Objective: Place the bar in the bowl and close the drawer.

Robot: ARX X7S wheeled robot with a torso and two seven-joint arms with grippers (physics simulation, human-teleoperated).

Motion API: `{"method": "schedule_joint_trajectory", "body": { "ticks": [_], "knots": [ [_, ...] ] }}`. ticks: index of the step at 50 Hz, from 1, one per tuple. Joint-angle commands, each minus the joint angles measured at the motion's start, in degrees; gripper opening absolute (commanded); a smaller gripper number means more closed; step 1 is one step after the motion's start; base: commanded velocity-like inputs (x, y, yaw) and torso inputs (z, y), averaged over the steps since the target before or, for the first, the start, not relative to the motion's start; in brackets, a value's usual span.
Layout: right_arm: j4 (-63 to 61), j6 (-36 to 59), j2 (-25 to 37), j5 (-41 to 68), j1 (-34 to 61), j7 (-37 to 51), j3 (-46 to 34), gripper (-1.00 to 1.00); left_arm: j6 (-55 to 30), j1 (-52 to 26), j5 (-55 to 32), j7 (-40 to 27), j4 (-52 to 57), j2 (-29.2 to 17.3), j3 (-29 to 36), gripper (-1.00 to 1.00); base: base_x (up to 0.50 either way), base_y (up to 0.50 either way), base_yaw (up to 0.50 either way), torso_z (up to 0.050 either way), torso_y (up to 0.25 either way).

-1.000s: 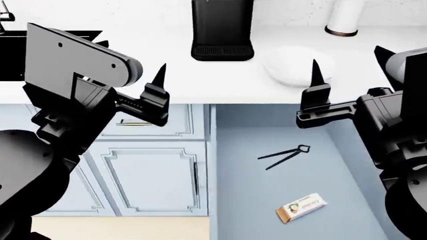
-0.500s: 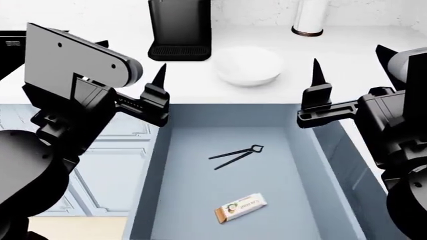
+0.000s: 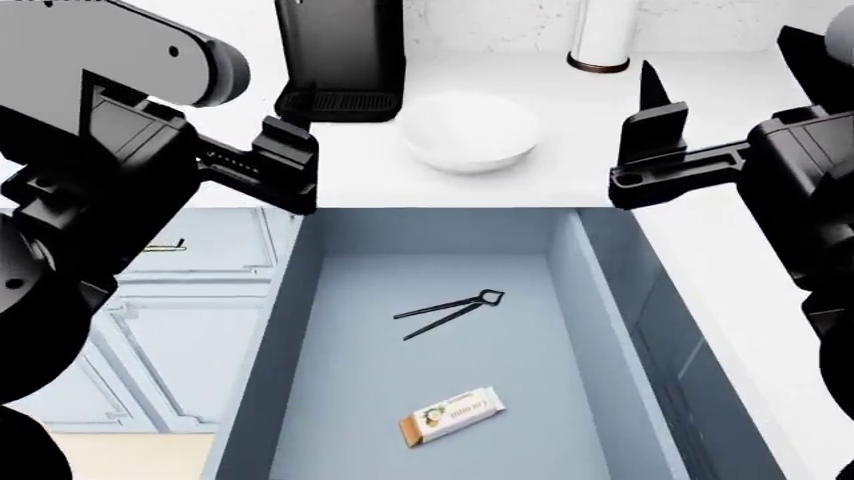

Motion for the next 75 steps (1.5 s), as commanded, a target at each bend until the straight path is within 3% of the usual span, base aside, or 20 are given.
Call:
{"method": "schedule_joint_trajectory", "body": {
  "ticks": [1, 22, 38, 42, 51, 60, 66, 75],
  "knots": [
    [6.8, -1.9, 4.3, 16.4, 8.3, 12.7, -3.5, 1.0, 0.8, -5.8, -13.2, -9.6, -4.1, -3.7, 2.1, 1.0, 0.37, 0.0, 0.0, 0.0, 0.0],
    [5.2, -5.3, 5.8, 12.0, 7.0, 9.1, -4.6, 1.0, 4.7, -4.4, -13.1, -9.8, -4.1, -6.1, 5.0, 1.0, 0.5, 0.0, 0.0, 0.0, 0.0],
    [4.4, -7.2, 6.6, 10.2, 5.8, 8.5, -5.4, 1.0, 6.4, -1.5, -13.7, -9.1, -3.8, -6.7, 7.1, 1.0, 0.0, 0.0, 0.0, 0.0, 0.0],
    [4.3, -7.6, 6.7, 9.7, 5.5, 8.3, -5.8, 1.0, 6.4, -0.4, -17.1, -8.0, -4.3, -6.7, 7.6, 1.0, 0.0, 0.0, 0.0, 0.0, 0.0],
    [4.1, -8.6, 6.6, 8.5, 4.6, 7.5, -6.5, 1.0, 6.5, -0.4, -35.2, -13.4, -5.2, -6.2, 13.0, 1.0, 0.0, 0.0, 0.0, 0.0, 0.0],
    [3.3, -9.6, 7.1, 6.6, 2.5, 5.8, -6.9, 1.0, 8.1, -1.1, -43.0, -16.0, -5.0, -5.0, 19.7, 1.0, 0.0, 0.0, 0.0, 0.0, 0.0],
    [2.8, -10.3, 7.6, 5.7, 1.6, 5.1, -6.8, 1.0, 7.8, 0.1, -43.1, -16.8, -3.9, -3.2, 23.4, 1.0, 0.0, 0.0, 0.0, 0.0, 0.0],
    [2.5, -11.3, 7.9, 4.4, 0.3, 4.2, -7.0, 1.0, 10.4, 0.0, -48.0, -19.7, -10.5, -1.8, 30.5, 1.0, 0.0, 0.0, 0.0, 0.0, 0.0]
  ]
}}
